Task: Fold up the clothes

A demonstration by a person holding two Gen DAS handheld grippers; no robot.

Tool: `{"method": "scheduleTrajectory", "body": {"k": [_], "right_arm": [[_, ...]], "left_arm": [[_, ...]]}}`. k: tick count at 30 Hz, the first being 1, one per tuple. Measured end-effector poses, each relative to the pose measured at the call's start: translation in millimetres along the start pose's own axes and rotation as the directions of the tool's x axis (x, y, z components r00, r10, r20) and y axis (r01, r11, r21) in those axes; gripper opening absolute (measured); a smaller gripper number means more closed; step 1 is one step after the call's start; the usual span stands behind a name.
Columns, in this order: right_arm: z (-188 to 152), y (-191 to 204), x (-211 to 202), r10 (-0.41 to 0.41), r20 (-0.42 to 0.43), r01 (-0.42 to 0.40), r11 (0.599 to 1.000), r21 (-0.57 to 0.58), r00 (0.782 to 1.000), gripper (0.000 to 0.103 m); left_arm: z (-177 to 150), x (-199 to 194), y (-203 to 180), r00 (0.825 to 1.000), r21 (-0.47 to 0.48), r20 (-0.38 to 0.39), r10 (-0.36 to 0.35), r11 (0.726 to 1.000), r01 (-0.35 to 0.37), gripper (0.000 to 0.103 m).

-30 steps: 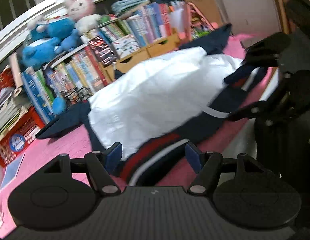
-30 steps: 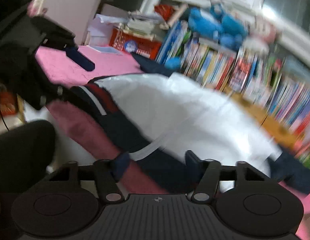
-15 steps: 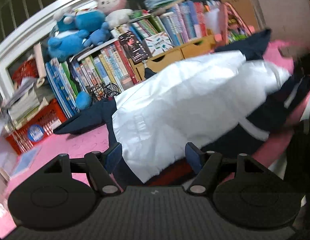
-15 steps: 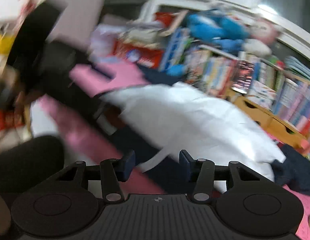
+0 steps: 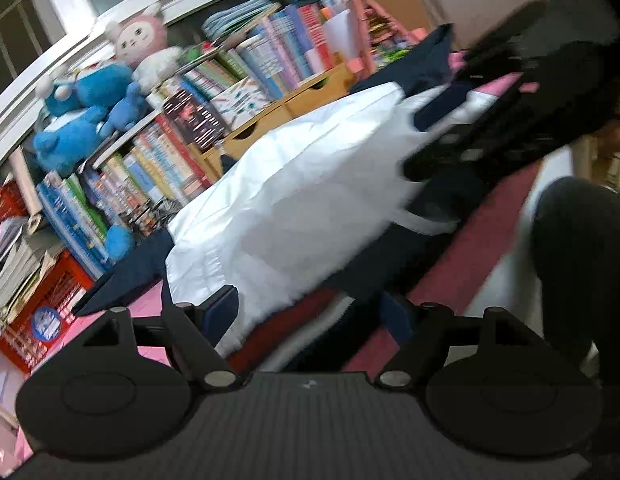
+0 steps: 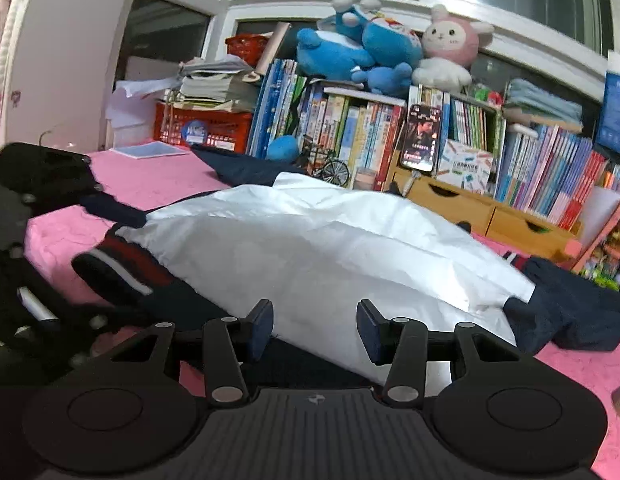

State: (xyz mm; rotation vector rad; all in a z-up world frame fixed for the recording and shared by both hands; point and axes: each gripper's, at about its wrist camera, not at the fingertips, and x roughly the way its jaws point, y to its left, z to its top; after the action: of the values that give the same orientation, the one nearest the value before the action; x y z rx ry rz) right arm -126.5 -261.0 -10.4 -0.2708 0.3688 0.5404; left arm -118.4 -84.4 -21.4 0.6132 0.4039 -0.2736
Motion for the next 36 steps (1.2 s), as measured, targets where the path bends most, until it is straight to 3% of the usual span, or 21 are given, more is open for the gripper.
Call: {"method": "scheduleTrajectory", "body": {"k": [5,8,10,11,12,14,18,19,20,22,23,26,28,30,33,36], "right_arm": [[-8,11,-5,0.108,-0.016,-0.108,0.993,-0.052,0.994,0.048],[-11,29,2,0.056,-0.021,-0.058,0.991,-0.118,0.998,0.048],[-11,32,11,0.045,-0.031,-0.048,0.993,-0.104,0.999,0.046],[-10,33,14,0.044,-0.03,-0.046,0.995,-0.093,0.999,0.041],[-10,31,16,0.034,-0.03,-0.037,0.996,-0.08,0.999,0.029],[-16,11,10,-0.049,-0.039,0.047,0.998,-0.043,0.998,0.019],[-28,-29,-2,-0.212,-0.067,0.214,0.976,0.03,0.975,0.02],[-31,-39,-5,-0.251,-0.075,0.255,0.966,0.047,0.965,0.021],[-34,-49,-8,-0.29,-0.085,0.296,0.953,0.064,0.953,0.026],[-40,-69,-14,-0.366,-0.105,0.376,0.922,0.096,0.925,0.025],[-43,-78,-17,-0.391,-0.113,0.403,0.908,0.116,0.913,0.038],[-42,-87,-31,-0.342,-0.082,0.351,0.915,0.196,0.936,0.037],[-36,-78,-34,-0.339,-0.042,0.341,0.925,0.168,0.94,0.036],[-33,-70,-36,-0.326,-0.015,0.325,0.937,0.128,0.945,0.036],[-41,-67,-39,-0.3,-0.031,0.302,0.949,0.089,0.953,0.044],[-53,-67,-42,-0.308,-0.078,0.312,0.949,0.046,0.948,0.05]], "left_arm": [[3,15,18,0.994,-0.087,-0.043,0.096,0.991,-0.1,0.077],[6,10,32,0.994,-0.171,-0.033,0.105,0.979,-0.109,0.075],[9,4,40,0.992,-0.212,-0.024,0.124,0.969,-0.126,0.075],[10,3,44,0.99,-0.224,-0.024,0.137,0.965,-0.139,0.075],[10,1,49,0.988,-0.234,-0.025,0.152,0.96,-0.153,0.075],[9,3,54,0.977,-0.216,-0.053,0.209,0.952,-0.215,0.075],[-13,9,63,0.935,-0.158,-0.151,0.321,0.926,-0.343,0.086],[-20,9,65,0.928,-0.154,-0.174,0.329,0.922,-0.356,0.092],[-24,8,65,0.922,-0.148,-0.184,0.341,0.918,-0.369,0.094],[-29,4,65,0.909,-0.133,-0.197,0.366,0.909,-0.395,0.095],[-29,1,66,0.907,-0.127,-0.183,0.379,0.906,-0.404,0.096],[-19,-16,82,0.9,-0.169,-0.148,0.409,0.886,-0.431,0.096],[-14,-26,92,0.882,-0.172,-0.137,0.451,0.866,-0.469,0.096],[-19,-30,104,0.879,-0.183,-0.157,0.45,0.862,-0.474,0.099],[-37,-28,104,0.898,-0.178,-0.218,0.383,0.889,-0.422,0.101],[-47,-24,88,0.907,-0.145,-0.238,0.347,0.911,-0.387,0.101]]}}
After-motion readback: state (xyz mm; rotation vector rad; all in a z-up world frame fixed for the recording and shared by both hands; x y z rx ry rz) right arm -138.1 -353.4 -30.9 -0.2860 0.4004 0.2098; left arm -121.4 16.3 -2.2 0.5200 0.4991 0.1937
